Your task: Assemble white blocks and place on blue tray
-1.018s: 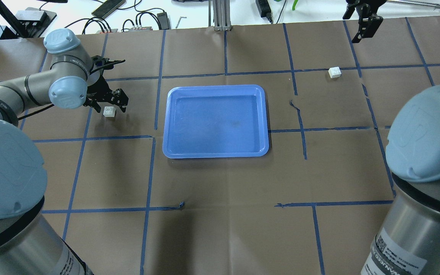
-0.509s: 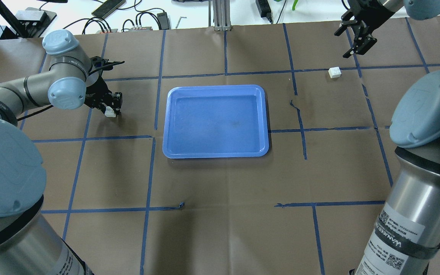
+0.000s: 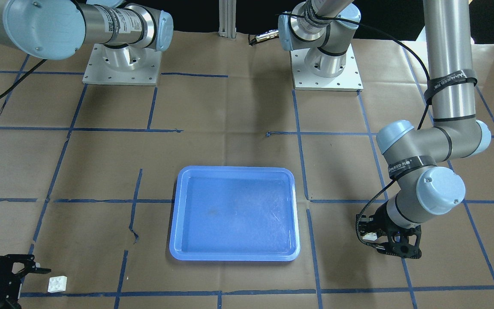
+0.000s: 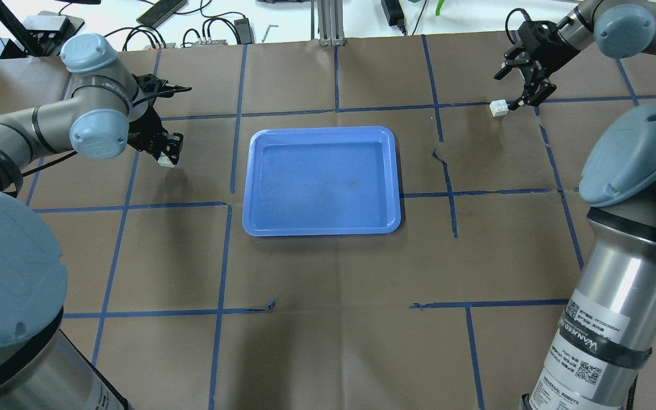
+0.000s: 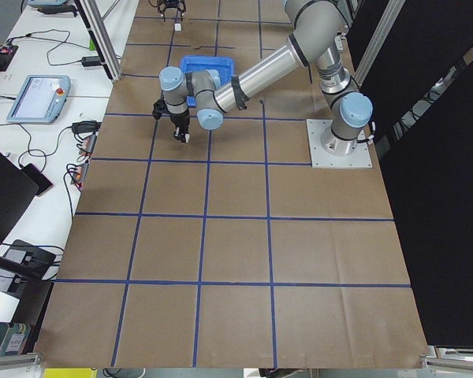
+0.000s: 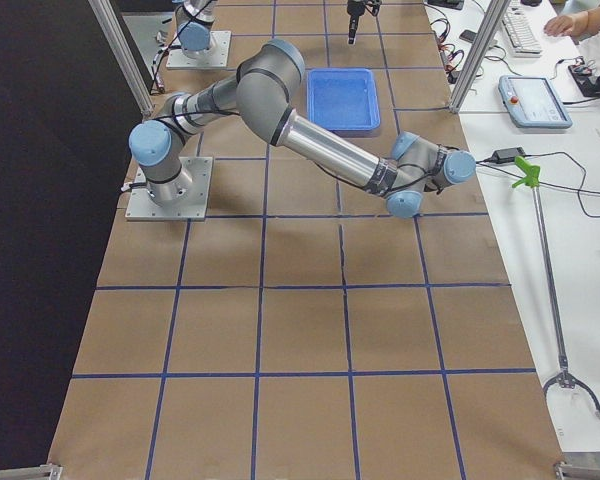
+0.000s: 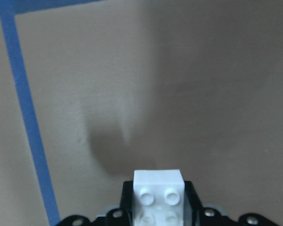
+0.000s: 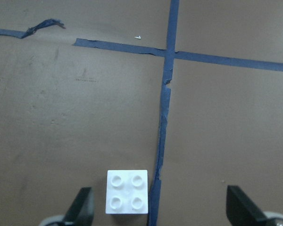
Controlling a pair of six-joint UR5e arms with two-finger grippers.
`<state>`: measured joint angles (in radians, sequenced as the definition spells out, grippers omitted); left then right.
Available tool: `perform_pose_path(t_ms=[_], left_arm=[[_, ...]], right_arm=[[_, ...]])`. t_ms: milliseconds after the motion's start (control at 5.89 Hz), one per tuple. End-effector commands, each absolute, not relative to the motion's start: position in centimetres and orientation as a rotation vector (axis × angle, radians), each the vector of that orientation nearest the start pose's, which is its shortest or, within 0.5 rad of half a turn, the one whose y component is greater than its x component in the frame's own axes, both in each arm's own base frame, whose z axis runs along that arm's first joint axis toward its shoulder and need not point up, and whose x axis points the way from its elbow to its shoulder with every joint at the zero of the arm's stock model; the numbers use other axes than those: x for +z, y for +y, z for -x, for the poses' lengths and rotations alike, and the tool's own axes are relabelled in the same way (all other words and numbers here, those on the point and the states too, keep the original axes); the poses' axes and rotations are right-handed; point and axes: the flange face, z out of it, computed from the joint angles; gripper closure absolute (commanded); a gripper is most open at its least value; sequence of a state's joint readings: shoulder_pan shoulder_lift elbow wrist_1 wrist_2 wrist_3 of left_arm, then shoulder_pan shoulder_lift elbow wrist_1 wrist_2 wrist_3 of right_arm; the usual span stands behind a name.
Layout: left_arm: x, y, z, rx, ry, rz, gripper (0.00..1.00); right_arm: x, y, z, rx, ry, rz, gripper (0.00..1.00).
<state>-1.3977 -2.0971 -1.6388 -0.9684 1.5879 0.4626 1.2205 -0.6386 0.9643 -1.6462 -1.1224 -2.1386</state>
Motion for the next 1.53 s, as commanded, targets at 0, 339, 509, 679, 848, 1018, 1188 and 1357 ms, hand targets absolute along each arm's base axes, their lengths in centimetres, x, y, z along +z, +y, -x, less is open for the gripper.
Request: perform_pose_path(t_ms=[0, 339, 509, 679, 848, 1018, 1188, 1357], left_arm=[[23.2, -62.7, 12.4, -0.029, 2.935, -1.048, 0.97], [22.7, -60.0, 21.5, -0.017, 2.632, -1.671, 0.96], [22.2, -58.6, 24.8, 0.001, 2.538, -1.817, 0.96], [21.1, -57.0, 26.5, 0.037, 2.401, -2.015, 0.96], [19.9, -55.7, 27.3, 0.068, 2.238, -2.215, 0.96], [19.6, -54.9, 28.5, 0.065, 2.198, -2.256, 0.96], [19.1, -54.9, 29.4, 0.023, 2.18, -2.262, 0.96], [19.3, -54.8, 30.8, -0.013, 2.147, -2.272, 0.96]], right_arm=[[16.2, -79.3, 10.3, -0.45, 1.754, 2.047, 0.06], [16.6, -79.3, 10.6, -0.438, 1.763, 2.059, 0.55], [17.0, -79.4, 10.7, -0.418, 1.769, 2.077, 0.67], [17.6, -79.5, 10.8, -0.424, 1.774, 2.084, 0.77], [18.5, -79.6, 10.9, -0.431, 1.78, 2.094, 0.79], [20.6, -79.2, 10.6, -0.443, 1.789, 2.097, 0.79], [22.0, -78.4, 10.2, -0.453, 1.794, 2.083, 0.79], [22.2, -76.7, 9.4, -0.459, 1.782, 2.045, 0.79]])
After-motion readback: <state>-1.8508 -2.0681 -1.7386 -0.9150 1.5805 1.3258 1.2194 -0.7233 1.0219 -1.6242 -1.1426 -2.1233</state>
